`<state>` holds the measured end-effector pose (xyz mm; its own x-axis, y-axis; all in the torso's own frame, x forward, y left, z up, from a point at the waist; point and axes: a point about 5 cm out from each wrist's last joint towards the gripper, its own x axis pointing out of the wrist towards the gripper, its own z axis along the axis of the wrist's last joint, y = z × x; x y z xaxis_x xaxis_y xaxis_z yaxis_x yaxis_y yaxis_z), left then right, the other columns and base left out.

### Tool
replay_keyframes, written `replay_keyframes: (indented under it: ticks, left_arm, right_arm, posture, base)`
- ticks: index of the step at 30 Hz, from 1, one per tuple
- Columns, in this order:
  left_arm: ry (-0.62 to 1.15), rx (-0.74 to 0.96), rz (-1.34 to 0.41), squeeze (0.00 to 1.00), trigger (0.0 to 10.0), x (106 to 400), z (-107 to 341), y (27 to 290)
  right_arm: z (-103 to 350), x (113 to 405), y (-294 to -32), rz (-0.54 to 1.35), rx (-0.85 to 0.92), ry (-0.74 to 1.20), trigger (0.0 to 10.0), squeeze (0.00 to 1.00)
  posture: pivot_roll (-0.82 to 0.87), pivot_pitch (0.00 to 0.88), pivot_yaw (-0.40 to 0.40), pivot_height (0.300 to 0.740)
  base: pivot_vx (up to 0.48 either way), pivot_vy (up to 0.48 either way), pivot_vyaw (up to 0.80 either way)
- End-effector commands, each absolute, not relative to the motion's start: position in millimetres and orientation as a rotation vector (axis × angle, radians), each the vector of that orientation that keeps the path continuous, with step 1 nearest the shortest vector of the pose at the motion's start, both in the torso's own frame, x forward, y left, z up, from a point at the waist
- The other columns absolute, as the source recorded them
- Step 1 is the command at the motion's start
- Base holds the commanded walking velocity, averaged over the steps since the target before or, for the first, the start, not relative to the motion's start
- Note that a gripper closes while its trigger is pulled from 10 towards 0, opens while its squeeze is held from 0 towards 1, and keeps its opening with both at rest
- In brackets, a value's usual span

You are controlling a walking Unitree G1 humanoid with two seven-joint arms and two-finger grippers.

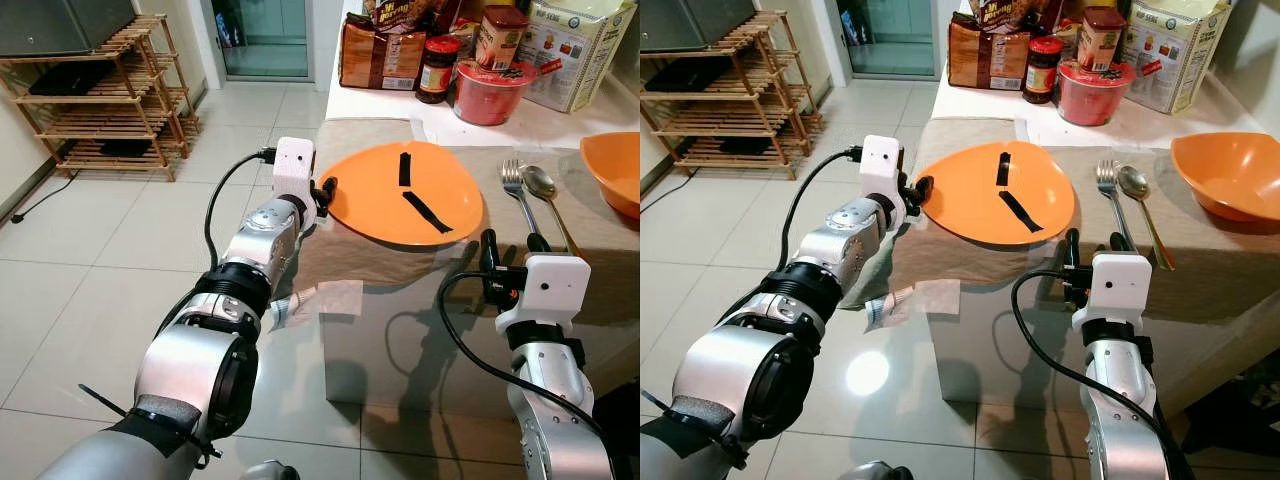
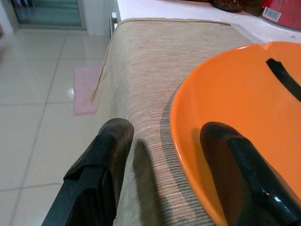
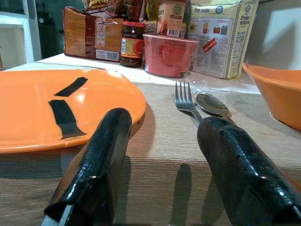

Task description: Setting the table

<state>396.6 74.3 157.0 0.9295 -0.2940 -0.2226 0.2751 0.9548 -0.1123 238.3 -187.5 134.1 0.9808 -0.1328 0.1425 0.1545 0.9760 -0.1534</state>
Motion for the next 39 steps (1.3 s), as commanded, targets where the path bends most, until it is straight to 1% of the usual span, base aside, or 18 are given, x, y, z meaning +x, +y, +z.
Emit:
replay_keyframes:
  ticks: [1,2,3,6,11,18,19,20,21,24,39]
  left_arm:
    - [0.27,-0.1,-0.285,0.0,10.0,395.8,153.6,75.1]
    - [0.291,-0.146,-0.29,0.0,10.0,395.2,152.6,73.5]
    - [0.291,-0.146,-0.29,0.0,10.0,395.2,152.6,73.5]
    - [0.329,-0.217,-0.299,0.0,10.0,394.4,150.8,71.9]
    - [0.35,-0.261,-0.306,0.0,10.0,394.1,151.1,70.0]
    - [0.272,-0.217,-0.303,0.0,10.0,397.9,164.0,70.8]
    - [0.244,-0.18,-0.301,0.0,10.0,398.5,166.7,71.2]
    - [0.244,-0.18,-0.301,0.0,10.0,398.5,166.7,71.2]
    - [0.198,-0.126,-0.302,0.0,10.0,399.1,171.6,71.1]
    - [0.167,-0.085,-0.315,0.0,10.0,398.9,174.5,69.0]
    - [0.26,-0.146,-0.311,0.0,10.0,395.4,159.8,68.2]
  right_arm:
    - [131.5,237.8,-189.2,-0.145,-0.159,-0.11,10.0,0.0]
    - [131.4,237.9,-189.2,-0.145,-0.159,-0.11,10.0,0.0]
    - [131.4,237.9,-189.2,-0.145,-0.159,-0.11,10.0,0.0]
    - [131.3,237.9,-189.3,-0.146,-0.159,-0.109,10.0,0.0]
    - [131.0,238.1,-189.2,-0.145,-0.159,-0.108,10.0,0.0]
    - [130.7,238.5,-189.4,-0.147,-0.16,-0.107,10.0,0.0]
    - [130.7,238.5,-189.3,-0.147,-0.16,-0.107,10.0,0.0]
    - [130.7,238.5,-189.3,-0.147,-0.16,-0.107,10.0,0.0]
    - [130.5,238.5,-189.3,-0.147,-0.16,-0.107,10.0,0.0]
    - [130.1,238.7,-189.2,-0.147,-0.16,-0.107,10.0,0.0]
    - [130.3,238.4,-188.7,-0.147,-0.16,-0.107,10.0,0.0]
  posture:
    - [-0.05,0.0,0.065,0.735]
    - [-0.05,0.0,0.065,0.735]
    - [-0.05,0.0,0.065,0.735]
    - [-0.05,0.0,0.065,0.735]
    - [-0.05,0.0,0.066,0.735]
    - [-0.05,0.0,0.067,0.735]
    - [-0.05,0.0,0.066,0.735]
    - [-0.05,0.0,0.066,0.735]
    - [-0.05,0.0,0.067,0.735]
    - [-0.05,0.0,0.067,0.735]
    - [-0.05,0.0,0.068,0.735]
  base:
    - [0.0,0.0,0.0]
    - [0.0,0.0,0.0]
    - [0.0,0.0,0.0]
    - [0.0,0.0,0.0]
    - [0.0,0.0,0.0]
    - [0.0,0.0,0.0]
    - [0.0,0.0,0.0]
    - [0.0,0.0,0.0]
    - [0.0,0.0,0.0]
    - [0.0,0.0,0.0]
    - [0.0,0.0,0.0]
